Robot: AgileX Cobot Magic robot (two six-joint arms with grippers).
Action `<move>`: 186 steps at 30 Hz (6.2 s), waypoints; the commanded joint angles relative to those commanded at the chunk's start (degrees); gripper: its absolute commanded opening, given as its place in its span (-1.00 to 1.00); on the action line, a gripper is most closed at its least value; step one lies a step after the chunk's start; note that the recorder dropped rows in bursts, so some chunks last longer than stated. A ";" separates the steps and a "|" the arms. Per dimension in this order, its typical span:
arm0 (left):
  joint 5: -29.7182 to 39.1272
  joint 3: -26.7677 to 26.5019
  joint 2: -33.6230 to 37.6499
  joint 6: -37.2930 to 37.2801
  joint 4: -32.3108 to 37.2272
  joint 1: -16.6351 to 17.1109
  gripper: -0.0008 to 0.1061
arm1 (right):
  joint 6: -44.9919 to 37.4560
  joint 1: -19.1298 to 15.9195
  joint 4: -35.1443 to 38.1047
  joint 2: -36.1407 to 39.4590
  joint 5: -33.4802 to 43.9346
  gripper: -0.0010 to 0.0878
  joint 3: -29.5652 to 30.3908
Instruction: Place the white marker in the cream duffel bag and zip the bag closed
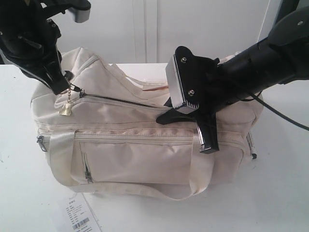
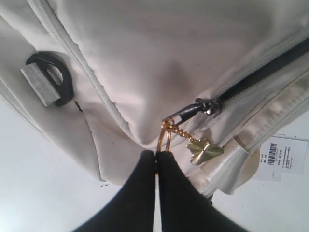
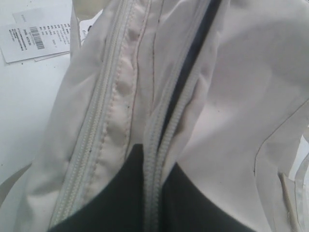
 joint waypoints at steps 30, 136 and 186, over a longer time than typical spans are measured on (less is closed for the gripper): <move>0.00 0.00 0.00 2.59 0.34 6.94 -0.99 | 0.00 0.00 -1.93 0.00 0.07 -0.98 0.00; 0.00 4.63 0.00 15.53 -24.80 11.42 -0.99 | 36.88 16.84 -9.85 17.76 -4.22 -0.98 -24.60; -8.90 9.87 0.00 15.17 -20.93 26.28 -0.99 | 34.46 14.91 -12.18 15.22 -3.11 -0.98 -24.60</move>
